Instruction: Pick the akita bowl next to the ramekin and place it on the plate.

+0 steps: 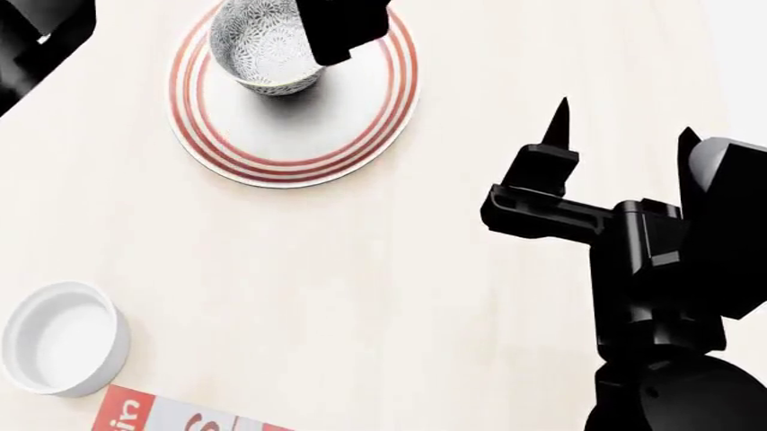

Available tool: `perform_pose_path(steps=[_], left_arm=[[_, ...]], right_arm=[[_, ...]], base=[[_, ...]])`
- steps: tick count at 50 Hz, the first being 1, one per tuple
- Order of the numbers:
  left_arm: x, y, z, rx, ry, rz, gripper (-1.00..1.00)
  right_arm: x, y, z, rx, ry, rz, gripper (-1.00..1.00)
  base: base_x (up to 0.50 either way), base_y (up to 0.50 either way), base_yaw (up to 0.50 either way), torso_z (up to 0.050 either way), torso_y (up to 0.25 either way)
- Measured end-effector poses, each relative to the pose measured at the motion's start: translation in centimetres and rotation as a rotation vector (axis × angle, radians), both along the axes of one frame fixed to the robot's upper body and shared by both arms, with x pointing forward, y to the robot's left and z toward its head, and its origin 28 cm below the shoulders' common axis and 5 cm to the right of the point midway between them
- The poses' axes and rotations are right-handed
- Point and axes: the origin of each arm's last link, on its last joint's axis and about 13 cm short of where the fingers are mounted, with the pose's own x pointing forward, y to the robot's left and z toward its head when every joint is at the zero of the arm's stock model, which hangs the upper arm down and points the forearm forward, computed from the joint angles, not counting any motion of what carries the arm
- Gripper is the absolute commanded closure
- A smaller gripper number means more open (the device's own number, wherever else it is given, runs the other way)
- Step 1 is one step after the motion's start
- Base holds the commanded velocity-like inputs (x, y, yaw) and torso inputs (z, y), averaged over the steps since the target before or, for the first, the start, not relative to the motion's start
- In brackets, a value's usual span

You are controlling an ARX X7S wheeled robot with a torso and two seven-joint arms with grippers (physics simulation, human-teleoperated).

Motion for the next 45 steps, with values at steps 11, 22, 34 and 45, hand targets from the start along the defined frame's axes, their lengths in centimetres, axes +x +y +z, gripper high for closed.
perform_pose_path(steps=[11,22,34,45], left_arm=[[-1.4,0.1,-0.7,-0.076,-0.037,-0.009,-1.0],[-3.3,0.6,-1.9,-0.224,-0.112,0.003,-1.0],[-7.3,1.6,-3.5,-0.403,-0.206,0.052,-1.0],[-11.0,2.5,-4.2,-0.491,-0.284,0.101,-1.0]], right_arm=[[0.0,0.0,0.0,0.0,0.0,0.001,-1.0],[-0.1,0.0,0.1,-0.001,-0.001,0.003,-1.0],[-0.2,0.0,0.2,-0.002,-0.007,0.005,-1.0],[-0.1,0.0,0.1,-0.001,-0.01,0.007,-1.0]], base=[[0.0,0.0,0.0,0.0,0.0],[0.0,0.0,0.0,0.0,0.0],[0.0,0.0,0.0,0.0,0.0],[0.0,0.0,0.0,0.0,0.0]])
